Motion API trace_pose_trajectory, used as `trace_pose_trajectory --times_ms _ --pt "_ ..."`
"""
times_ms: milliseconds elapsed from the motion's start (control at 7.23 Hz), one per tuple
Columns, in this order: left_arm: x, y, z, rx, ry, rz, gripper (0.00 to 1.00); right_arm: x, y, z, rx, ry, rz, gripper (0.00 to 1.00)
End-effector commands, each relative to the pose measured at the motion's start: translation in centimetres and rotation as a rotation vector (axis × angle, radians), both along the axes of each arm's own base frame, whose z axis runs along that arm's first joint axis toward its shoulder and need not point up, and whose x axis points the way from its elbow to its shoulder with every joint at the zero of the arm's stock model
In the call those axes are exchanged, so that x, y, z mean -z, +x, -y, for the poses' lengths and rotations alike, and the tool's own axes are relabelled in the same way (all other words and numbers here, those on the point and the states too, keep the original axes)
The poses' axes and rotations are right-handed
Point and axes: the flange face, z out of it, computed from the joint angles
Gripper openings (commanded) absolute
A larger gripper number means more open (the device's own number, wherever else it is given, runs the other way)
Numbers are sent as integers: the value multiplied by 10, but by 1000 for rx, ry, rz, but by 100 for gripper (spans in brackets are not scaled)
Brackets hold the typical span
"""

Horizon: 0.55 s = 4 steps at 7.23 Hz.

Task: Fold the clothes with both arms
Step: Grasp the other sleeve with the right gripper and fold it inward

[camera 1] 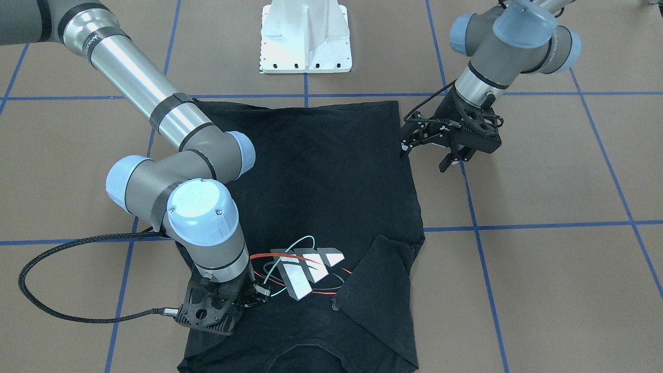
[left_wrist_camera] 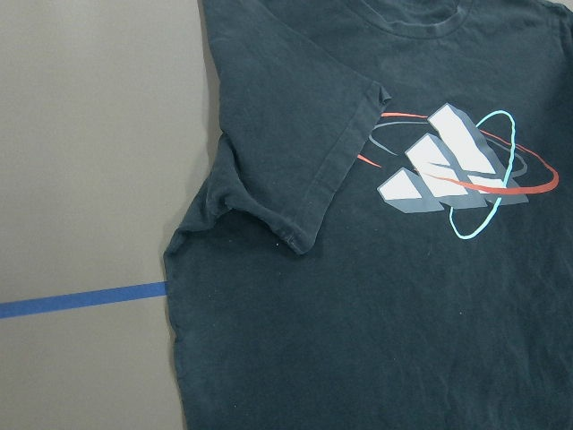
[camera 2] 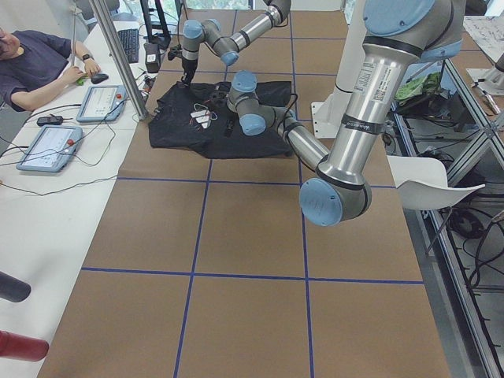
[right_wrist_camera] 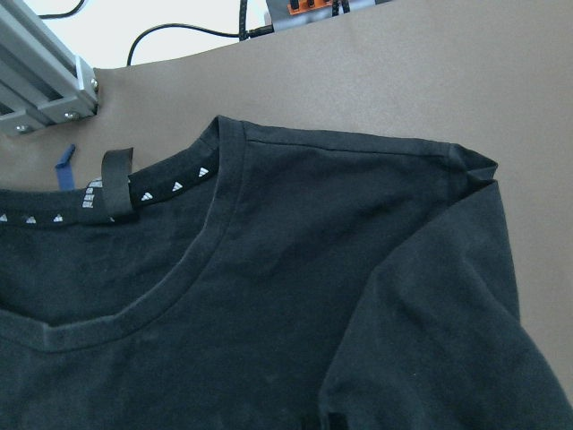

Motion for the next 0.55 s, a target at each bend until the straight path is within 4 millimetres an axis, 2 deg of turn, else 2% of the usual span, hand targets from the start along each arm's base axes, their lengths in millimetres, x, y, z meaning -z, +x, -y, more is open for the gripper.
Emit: trace_pose_trajectory --times_ms 0,138,277,415 --pt "-1 1 1 0 0 0 100 -2 -26 -5 2 32 0 0" --pt "0 1 1 0 -1 1 100 1 -27 -6 3 35 3 0" --pt "2 1 1 0 2 -2 100 6 -31 -8 6 38 8 92" --pt "1 2 0 -2 1 -1 100 10 -33 -9 -26 10 22 100"
